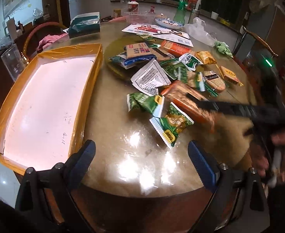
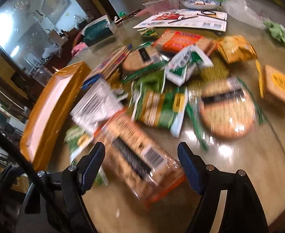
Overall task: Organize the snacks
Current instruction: 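Reach the right gripper to the long orange-ended cracker pack and grasp it, then grasp a green pea-snack bag with the left gripper while the right holds the cracker pack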
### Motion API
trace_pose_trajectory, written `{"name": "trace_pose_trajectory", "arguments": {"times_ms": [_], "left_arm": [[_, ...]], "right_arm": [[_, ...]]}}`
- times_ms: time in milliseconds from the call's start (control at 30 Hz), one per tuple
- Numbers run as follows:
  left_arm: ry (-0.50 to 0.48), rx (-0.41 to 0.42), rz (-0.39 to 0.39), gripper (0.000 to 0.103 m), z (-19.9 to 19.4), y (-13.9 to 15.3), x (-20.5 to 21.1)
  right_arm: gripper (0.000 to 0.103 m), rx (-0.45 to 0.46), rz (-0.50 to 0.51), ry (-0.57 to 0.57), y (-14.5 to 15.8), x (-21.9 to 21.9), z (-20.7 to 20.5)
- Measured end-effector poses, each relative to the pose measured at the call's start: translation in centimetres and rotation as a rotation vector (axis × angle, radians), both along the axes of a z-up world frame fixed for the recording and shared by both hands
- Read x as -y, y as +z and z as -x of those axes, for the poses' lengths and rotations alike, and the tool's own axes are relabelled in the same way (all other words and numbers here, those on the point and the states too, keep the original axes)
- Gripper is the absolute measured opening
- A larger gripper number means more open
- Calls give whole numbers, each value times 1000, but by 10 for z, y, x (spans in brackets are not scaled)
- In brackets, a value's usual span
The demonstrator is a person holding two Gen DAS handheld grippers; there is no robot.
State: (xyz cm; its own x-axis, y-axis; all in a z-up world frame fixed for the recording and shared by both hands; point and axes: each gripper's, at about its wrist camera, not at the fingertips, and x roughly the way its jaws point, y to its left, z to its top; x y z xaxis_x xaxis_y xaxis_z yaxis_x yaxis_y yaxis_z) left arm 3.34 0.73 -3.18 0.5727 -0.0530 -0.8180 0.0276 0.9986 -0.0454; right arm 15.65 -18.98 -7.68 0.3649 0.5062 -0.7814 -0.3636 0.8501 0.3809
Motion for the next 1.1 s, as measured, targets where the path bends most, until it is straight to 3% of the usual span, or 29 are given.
{"name": "trace_pose_trajectory", "arguments": {"times_ms": [100,267,333,367,533,700,767,833,933,1100], "left_arm": [[-10,-9,10,96,-1,-4,-3],[-2,-15,10,96,-2,-3,-3],[-9,-9,20,96,-2,-1,-2],[-15,-8,22,96,-2,-1,-1],[-65,-41,50,96,-17,-3,10],[-147,-74,79,94,-46,-15,31],[-175,-118,77,71,-59,-28,41],[-178,-161,81,54,-63,-37,46],[-186,-141,34,50,-51,-36,50],[-209,-139,81,49,-28,-34,45]], "right_arm": [[77,1,4,-4,-2,3,24],[77,61,78,-76,-1,-10,14],[73,86,122,-84,0,-17,12],[65,94,126,-75,0,-20,14],[60,99,116,-45,-1,-8,43],[58,71,82,-112,-2,21,65],[58,71,73,-126,-2,28,71],[58,67,63,-132,-2,29,71],[58,69,77,-137,-1,25,72],[61,71,86,-139,-2,19,72]]}}
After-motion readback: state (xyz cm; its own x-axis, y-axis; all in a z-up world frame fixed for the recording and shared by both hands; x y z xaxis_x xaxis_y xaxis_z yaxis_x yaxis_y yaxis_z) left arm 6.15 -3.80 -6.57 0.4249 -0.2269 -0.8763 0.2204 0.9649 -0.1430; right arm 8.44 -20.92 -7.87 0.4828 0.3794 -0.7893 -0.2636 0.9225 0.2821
